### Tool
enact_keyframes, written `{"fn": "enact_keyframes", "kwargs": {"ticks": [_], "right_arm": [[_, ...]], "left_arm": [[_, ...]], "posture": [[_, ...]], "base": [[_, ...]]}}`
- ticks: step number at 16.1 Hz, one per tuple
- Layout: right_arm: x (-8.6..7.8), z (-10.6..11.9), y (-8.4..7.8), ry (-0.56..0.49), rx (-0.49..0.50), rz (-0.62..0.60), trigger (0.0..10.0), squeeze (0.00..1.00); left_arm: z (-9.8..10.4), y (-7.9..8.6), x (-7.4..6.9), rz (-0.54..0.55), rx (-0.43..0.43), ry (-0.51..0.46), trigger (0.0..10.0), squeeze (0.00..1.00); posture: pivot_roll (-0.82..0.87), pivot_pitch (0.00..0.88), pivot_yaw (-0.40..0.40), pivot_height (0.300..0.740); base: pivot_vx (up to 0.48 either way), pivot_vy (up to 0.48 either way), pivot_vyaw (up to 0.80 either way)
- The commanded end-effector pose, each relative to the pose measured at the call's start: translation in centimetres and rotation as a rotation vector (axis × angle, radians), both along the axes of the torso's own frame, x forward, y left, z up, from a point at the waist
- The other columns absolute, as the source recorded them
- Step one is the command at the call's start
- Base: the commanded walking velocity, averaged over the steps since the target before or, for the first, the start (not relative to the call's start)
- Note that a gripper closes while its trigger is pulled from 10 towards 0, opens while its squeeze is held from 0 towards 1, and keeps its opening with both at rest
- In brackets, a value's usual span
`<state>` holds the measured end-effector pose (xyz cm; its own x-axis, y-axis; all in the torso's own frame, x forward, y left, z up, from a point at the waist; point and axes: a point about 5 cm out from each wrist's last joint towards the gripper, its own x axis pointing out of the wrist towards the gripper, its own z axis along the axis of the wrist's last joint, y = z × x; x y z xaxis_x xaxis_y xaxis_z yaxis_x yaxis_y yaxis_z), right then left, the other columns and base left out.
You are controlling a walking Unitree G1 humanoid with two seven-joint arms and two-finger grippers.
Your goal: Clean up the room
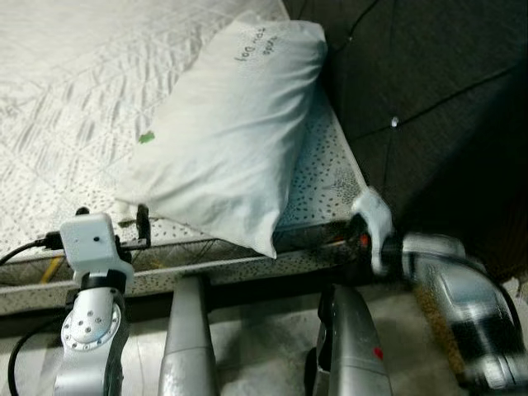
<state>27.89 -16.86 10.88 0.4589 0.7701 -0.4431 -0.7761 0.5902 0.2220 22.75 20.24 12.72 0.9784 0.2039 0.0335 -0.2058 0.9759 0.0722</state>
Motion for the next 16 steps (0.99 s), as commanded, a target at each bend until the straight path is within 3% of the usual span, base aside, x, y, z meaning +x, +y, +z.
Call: {"fn": "enact_keyframes", "kwargs": {"ticks": [1, 4, 8, 13, 16], "right_arm": [[-0.7, 1.1, 1.4, 0.014, 0.072, 0.068, 10.0, 0.0], [-1.3, 1.8, 3.8, 0.068, 0.185, 0.041, 10.0, 0.0], [-0.6, 1.6, 5.7, 0.033, 0.16, -0.109, 10.0, 0.0], [0.9, 1.4, 6.4, -0.136, -0.017, -0.338, 10.0, 0.0], [1.2, 1.3, 7.4, -0.151, -0.026, -0.4, 10.0, 0.0]], "left_arm": [[-0.5, -0.2, 0.1, -0.016, -0.01, 0.028, 10.0, 0.0], [-0.6, -0.3, 0.6, -0.024, -0.017, 0.029, 10.0, 0.0], [-0.6, -0.4, 1.0, -0.021, -0.026, 0.023, 10.0, 0.0], [-0.5, -0.4, 1.4, -0.016, -0.03, 0.012, 10.0, 0.0], [-0.4, -0.5, 1.4, -0.011, -0.032, 0.005, 10.0, 0.0]], "posture": [[0.08, 0.124, 0.054, 0.526], [0.08, 0.117, 0.054, 0.526], [0.09, 0.107, 0.051, 0.526], [0.09, 0.093, 0.046, 0.526], [0.1, 0.085, 0.042, 0.526]], "base": [[0.0, 0.0, 0.0], [0.0, 0.0, 0.0], [0.0, 0.0, 0.0], [0.0, 0.0, 0.0], [0.0, 0.0, 0.0]]}}
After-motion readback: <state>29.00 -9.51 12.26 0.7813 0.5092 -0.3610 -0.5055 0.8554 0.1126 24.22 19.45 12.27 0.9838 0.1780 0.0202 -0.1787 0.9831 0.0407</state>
